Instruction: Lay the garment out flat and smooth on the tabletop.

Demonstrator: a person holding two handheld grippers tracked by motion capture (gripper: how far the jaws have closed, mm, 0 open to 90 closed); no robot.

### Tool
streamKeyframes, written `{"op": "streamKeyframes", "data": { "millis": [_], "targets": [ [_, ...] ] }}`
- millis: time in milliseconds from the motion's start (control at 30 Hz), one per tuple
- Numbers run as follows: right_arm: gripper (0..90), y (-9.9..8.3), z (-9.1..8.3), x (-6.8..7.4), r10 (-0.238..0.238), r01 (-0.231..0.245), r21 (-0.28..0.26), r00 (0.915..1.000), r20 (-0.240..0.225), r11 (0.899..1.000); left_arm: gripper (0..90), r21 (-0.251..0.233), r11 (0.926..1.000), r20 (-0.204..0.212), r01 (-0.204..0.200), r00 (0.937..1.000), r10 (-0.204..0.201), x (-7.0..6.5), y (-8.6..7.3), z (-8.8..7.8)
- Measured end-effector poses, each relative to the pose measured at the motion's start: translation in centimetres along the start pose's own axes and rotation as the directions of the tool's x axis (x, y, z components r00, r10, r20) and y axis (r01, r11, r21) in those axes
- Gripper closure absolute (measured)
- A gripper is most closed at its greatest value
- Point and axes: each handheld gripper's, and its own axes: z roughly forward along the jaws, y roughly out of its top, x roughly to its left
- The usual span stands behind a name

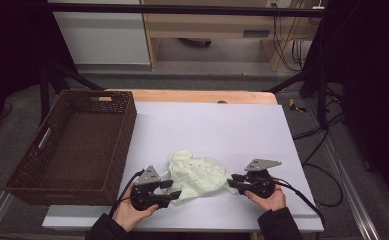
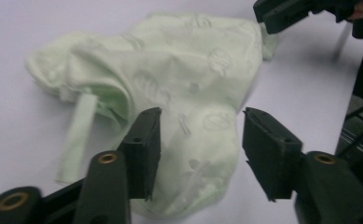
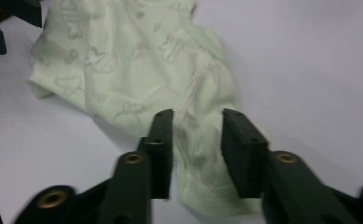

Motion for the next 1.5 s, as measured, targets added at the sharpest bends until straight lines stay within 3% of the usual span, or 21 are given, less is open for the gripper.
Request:
{"op": "streamKeyframes", "data": {
  "millis": [100,200,300,400,500,533,767,900,1033,1133,1300,1333,1400,1500],
  "targets": [
    [45.8,0.2,-0.4,-0.2,-0.012,0.013,-0.055,0.9998,0.019,0.998,30.9,-0.023,0.9996,0.002,0.017,0.9998,-0.017,0.6,0.4,-0.3],
    [33.1,0.3,-0.6,-0.6,0.004,-0.002,-0.092,0.9997,0.024,0.996,17.0,-0.027,0.9976,-0.007,0.063,0.998,-0.063,1.4,0.8,-0.5],
    [29.3,0.1,-0.6,-1.2,0.043,-0.04,-0.108,0.9988,0.024,0.993,8.1,-0.032,0.9966,-0.043,0.076,0.9961,-0.077,2.1,1.4,-0.6],
    [28.1,0.0,-0.5,-1.7,0.07,-0.065,-0.113,0.9966,0.042,0.991,5.8,-0.041,0.9936,-0.063,0.106,0.9922,-0.108,2.8,2.4,-0.5],
    [28.1,-0.1,-0.5,-2.0,0.078,-0.071,-0.116,0.9954,0.056,0.991,5.1,-0.045,0.9944,-0.077,0.096,0.9921,-0.099,3.1,2.9,-0.4],
    [28.0,-0.3,-0.3,-2.2,0.106,-0.099,-0.115,0.993,0.053,0.988,5.2,-0.045,0.9941,-0.09,0.099,0.9907,-0.103,3.7,3.5,0.0],
    [29.7,-0.7,0.3,-2.2,0.103,-0.098,-0.075,0.9922,0.07,0.992,10.2,-0.081,0.9867,-0.133,0.141,0.9796,-0.151,6.2,4.7,1.9],
    [31.2,-0.9,0.5,-1.9,0.094,-0.09,-0.061,0.993,0.071,0.994,21.1,-0.061,0.989,-0.166,0.135,0.9756,-0.143,6.9,4.7,3.1],
    [33.8,-1.1,0.7,-1.7,0.083,-0.079,-0.055,0.9936,0.076,0.995,23.1,-0.024,0.9933,-0.226,0.113,0.9672,-0.116,7.0,4.4,4.2],
    [34.4,-1.2,0.8,-1.6,0.082,-0.078,-0.052,0.9935,0.079,0.996,24.5,-0.024,0.9888,-0.224,0.147,0.9631,-0.149,7.6,4.2,4.6],
    [35.4,-1.3,0.9,-1.6,0.076,-0.073,-0.047,0.9938,0.081,0.996,31.4,-0.023,0.9859,-0.21,0.165,0.9634,-0.167,8.2,4.1,4.9],
    [35.5,-1.3,0.9,-1.5,0.077,-0.074,-0.045,0.9938,0.08,0.996,32.9,-0.008,0.9872,-0.202,0.159,0.9667,-0.157,8.2,4.0,5.2],
    [35.5,-1.3,0.9,-1.5,0.079,-0.075,-0.047,0.9937,0.08,0.996,33.3,0.001,0.9883,-0.206,0.152,0.967,-0.149,8.2,4.0,5.3],
    [35.7,-1.4,1.0,-1.5,0.075,-0.072,-0.045,0.994,0.079,0.996,38.7,0.011,0.9941,-0.19,0.108,0.9763,-0.104,8.1,3.9,6.0]
  ]
}}
